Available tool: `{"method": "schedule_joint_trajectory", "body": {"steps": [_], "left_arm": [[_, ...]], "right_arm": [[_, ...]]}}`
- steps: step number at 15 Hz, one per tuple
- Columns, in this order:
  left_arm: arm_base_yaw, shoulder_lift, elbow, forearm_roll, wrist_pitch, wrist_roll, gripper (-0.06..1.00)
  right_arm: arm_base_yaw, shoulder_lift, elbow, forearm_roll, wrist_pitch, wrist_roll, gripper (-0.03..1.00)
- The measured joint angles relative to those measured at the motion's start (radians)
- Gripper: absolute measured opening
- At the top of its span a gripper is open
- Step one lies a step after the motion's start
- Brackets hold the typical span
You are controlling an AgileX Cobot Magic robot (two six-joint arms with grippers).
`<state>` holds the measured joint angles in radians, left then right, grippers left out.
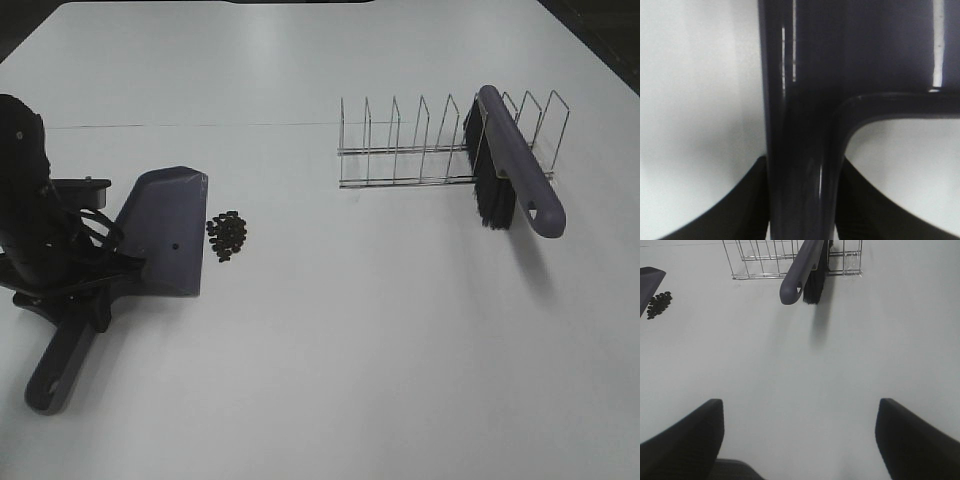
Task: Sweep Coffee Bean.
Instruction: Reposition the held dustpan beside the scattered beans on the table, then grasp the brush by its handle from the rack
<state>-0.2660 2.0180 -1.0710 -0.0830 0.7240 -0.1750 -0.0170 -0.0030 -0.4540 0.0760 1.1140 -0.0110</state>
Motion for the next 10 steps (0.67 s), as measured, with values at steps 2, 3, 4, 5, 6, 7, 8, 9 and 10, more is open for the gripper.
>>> {"method": "schedule_joint_trajectory", "body": {"steps": [2,3,4,5,6,7,8,9,10], "left_arm": [[-0.003,0.0,0.0,0.007,0.011,0.0,0.31],[-0.003,-0.001,0.0,0.009,0.014,0.0,0.31],[-0.003,-0.008,0.007,0.013,0.011,0.0,0.31],[-0.003,-0.025,0.025,0.019,0.004,0.0,0.31],[-0.003,-0.041,0.042,0.027,0.006,0.0,0.31],[-0.003,-0.06,0.053,0.037,0.014,0.0,0.31],[-0.003,-0.079,0.054,0.048,0.028,0.0,0.31],[-0.003,-0.089,0.054,0.051,0.033,0.0,0.31],[-0.003,-0.1,0.054,0.052,0.039,0.0,0.31]], "right_arm": [[0.0,0.0,0.0,0.001,0.0,0.0,0.76],[0.0,0.0,0.0,0.001,0.0,0.0,0.76],[0.0,0.0,0.0,0.001,0.0,0.0,0.75],[0.0,0.0,0.0,0.001,0.0,0.002,0.76],[0.0,0.0,0.0,0.001,0.0,0.011,0.76],[0.0,0.0,-0.004,0.001,0.0,0.011,0.76],[0.0,0.004,-0.016,-0.001,0.0,0.011,0.76],[0.0,0.014,-0.023,-0.002,0.0,0.011,0.76],[0.0,0.044,-0.033,-0.005,-0.001,0.011,0.76]]}}
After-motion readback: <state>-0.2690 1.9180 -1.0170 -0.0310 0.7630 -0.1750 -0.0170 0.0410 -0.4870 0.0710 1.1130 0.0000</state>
